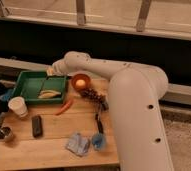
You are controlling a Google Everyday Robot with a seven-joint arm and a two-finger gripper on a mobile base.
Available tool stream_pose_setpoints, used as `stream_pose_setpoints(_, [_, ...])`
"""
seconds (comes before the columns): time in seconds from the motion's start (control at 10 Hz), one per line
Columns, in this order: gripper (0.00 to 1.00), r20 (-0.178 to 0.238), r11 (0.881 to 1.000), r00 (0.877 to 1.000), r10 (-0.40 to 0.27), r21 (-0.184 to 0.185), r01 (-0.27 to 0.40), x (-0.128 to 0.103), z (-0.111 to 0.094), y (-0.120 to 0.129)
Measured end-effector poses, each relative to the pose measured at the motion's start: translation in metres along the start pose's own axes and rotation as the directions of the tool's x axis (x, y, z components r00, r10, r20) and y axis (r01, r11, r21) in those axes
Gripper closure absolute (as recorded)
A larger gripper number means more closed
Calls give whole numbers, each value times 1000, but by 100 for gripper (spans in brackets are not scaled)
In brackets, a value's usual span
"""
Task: Place fork in tray
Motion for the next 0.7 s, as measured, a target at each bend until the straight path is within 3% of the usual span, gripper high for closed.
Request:
stream_pose_setpoints(0.2, [20,63,998,997,37,-54,-34,-3,31,9])
stream_pose_setpoints(0.3, [20,75,997,996,47,-69,-41,-4,39,12])
stream_pose_setpoints(0.7, [20,75,997,996,47,-69,-42,-4,39,12])
